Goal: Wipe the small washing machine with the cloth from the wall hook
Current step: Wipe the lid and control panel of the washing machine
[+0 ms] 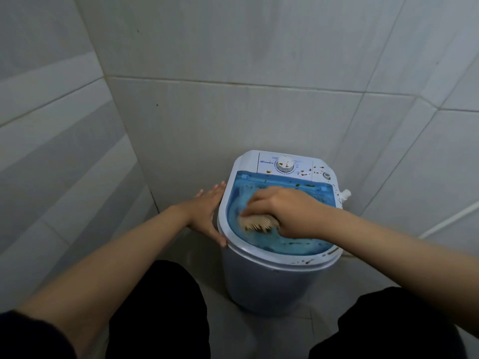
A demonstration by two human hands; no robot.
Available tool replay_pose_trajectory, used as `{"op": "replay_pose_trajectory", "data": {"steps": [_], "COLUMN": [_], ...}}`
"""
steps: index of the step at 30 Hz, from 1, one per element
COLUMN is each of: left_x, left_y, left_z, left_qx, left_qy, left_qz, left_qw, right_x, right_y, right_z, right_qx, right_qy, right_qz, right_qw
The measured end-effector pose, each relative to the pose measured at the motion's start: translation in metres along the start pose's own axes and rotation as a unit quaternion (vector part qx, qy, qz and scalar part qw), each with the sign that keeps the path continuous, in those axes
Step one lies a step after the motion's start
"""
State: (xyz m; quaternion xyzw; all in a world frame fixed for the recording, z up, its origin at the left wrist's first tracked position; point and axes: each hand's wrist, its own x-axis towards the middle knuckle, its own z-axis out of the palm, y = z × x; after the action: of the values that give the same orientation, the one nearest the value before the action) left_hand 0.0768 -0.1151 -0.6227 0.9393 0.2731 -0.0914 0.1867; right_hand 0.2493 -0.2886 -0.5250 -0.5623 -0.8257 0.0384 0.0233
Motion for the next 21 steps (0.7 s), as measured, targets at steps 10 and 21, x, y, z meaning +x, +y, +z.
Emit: {"op": "replay_pose_trajectory", "data": {"steps": [10,21], "left_x": [0.002,0.002], "left_y": [-0.007,-0.005], "left_z": [0.010,0.013], "left_qx": [-0.028,-0.022], "left_qy": [0.033,0.045], "left_qz": [0.042,0.018], "left_qw": [0.998,0.999], "right_x": [0.078,0.035], "right_y": [-0.010,-0.015], "right_z": [0.038,0.063], "right_qx": [-0.144,-0.157], "right_qy": [0.037,0.062], "right_qz": [-0.037,-0.156], "right_qw": [0.988,0.973]}}
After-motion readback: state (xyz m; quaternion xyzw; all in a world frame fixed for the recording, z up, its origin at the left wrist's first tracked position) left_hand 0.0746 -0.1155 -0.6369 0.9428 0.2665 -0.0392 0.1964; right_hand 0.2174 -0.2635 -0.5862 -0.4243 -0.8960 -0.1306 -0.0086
